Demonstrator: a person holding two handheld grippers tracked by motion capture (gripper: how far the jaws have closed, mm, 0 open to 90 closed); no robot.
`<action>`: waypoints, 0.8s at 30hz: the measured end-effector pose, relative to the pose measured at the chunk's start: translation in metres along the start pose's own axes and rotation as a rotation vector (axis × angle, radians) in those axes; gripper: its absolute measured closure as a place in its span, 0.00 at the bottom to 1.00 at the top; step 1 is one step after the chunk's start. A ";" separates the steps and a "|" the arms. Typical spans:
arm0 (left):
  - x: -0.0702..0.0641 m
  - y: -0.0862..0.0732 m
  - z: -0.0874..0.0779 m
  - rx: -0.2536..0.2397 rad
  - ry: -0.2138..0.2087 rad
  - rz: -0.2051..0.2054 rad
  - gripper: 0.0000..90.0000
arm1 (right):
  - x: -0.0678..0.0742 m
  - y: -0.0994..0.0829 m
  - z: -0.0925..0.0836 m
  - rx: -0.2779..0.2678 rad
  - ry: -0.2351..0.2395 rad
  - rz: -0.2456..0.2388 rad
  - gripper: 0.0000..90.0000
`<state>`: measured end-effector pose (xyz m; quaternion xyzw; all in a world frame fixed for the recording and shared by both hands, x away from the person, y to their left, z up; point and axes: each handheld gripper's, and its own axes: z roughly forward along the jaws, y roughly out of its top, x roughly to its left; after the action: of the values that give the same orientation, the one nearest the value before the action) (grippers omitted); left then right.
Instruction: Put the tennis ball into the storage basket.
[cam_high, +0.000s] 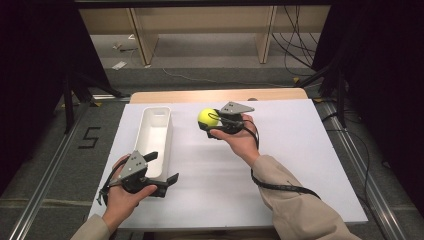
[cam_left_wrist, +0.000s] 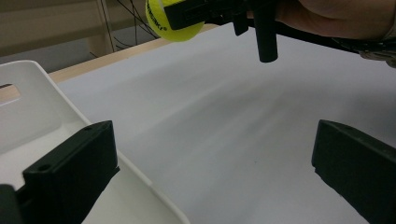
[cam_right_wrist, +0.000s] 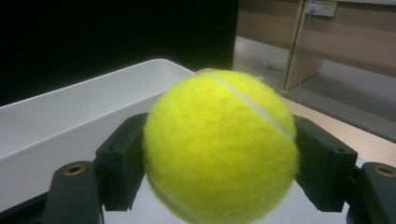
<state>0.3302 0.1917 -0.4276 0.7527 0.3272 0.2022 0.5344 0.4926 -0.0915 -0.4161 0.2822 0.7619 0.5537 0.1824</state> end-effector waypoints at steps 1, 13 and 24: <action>0.000 0.000 0.000 0.001 0.000 0.000 0.00 | 0.000 0.000 0.000 0.000 0.001 0.001 0.30; 0.000 0.000 0.000 0.000 0.000 0.000 0.00 | 0.002 0.001 0.003 -0.001 0.008 -0.001 0.30; 0.000 0.000 0.000 -0.001 0.001 0.000 0.00 | 0.005 0.002 0.005 0.000 0.013 0.001 0.30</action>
<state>0.3302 0.1917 -0.4275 0.7523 0.3272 0.2026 0.5347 0.4922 -0.0843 -0.4161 0.2791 0.7630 0.5555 0.1770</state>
